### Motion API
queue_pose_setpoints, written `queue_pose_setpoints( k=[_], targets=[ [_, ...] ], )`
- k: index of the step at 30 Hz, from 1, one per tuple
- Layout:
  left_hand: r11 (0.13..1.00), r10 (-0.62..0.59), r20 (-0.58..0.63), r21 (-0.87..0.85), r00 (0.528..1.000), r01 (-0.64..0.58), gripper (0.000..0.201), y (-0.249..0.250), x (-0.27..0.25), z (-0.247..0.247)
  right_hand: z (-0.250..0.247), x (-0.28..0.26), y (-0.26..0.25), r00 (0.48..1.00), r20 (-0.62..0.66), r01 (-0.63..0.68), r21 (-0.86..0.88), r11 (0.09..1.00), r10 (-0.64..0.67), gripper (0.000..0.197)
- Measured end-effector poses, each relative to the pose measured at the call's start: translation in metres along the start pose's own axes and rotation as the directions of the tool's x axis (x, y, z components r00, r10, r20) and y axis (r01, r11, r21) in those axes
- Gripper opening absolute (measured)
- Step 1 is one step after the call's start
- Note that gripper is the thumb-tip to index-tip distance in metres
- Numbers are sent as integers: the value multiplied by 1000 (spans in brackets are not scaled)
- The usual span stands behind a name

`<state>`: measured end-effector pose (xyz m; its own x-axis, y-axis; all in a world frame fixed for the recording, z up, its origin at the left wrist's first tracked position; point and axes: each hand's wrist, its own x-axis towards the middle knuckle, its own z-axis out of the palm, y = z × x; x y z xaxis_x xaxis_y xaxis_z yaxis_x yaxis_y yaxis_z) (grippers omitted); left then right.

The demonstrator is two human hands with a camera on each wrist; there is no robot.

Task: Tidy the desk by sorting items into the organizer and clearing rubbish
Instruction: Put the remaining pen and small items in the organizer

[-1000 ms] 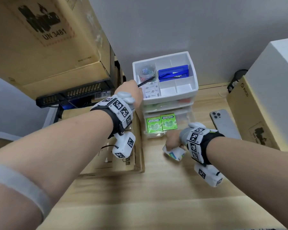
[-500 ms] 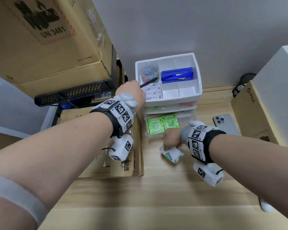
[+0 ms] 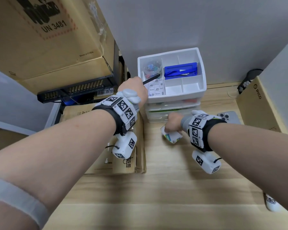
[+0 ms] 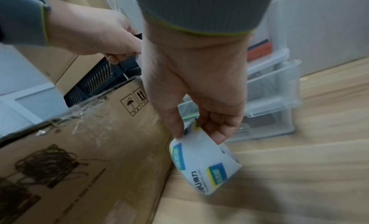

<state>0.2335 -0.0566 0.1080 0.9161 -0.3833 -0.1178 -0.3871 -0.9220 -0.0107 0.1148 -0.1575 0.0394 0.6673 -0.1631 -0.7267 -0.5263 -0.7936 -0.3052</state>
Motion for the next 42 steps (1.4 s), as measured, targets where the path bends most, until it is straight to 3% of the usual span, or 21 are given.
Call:
queue_pose_setpoints(
  k=[5,19,28,31,33,36,39,42],
  targets=[
    [1000,20,-3,-8,1000,-20,12,0,1,3,-2,6,1,1000,-17,2,-26,1000,-3,19],
    [999,27,-9,29,1000,-26,20,-1,2,4,3,22,11,992,-125,31,203,979,-5,16],
    [999,32,-38,-12,999,-32,22,-4,0,7,22,28,28,999,-28,-35,167,985,40,11],
    [999,7,-92,-31,996,-10,21,-4,-3,13,29,32,35,995,-39,-74,279,957,88,12],
    [999,-10,-116,-45,993,5,19,-3,-4,16,34,38,37,985,-42,-123,510,852,167,12],
    [998,-16,-119,-63,993,8,17,-4,-4,18,42,46,35,973,23,-142,842,521,229,9],
    [997,-17,-109,-77,994,9,19,-3,-4,15,46,49,31,969,77,-136,958,253,233,14],
    [997,-29,-103,-76,994,21,21,-2,-5,16,49,58,28,965,121,-143,986,82,231,15]
  ],
)
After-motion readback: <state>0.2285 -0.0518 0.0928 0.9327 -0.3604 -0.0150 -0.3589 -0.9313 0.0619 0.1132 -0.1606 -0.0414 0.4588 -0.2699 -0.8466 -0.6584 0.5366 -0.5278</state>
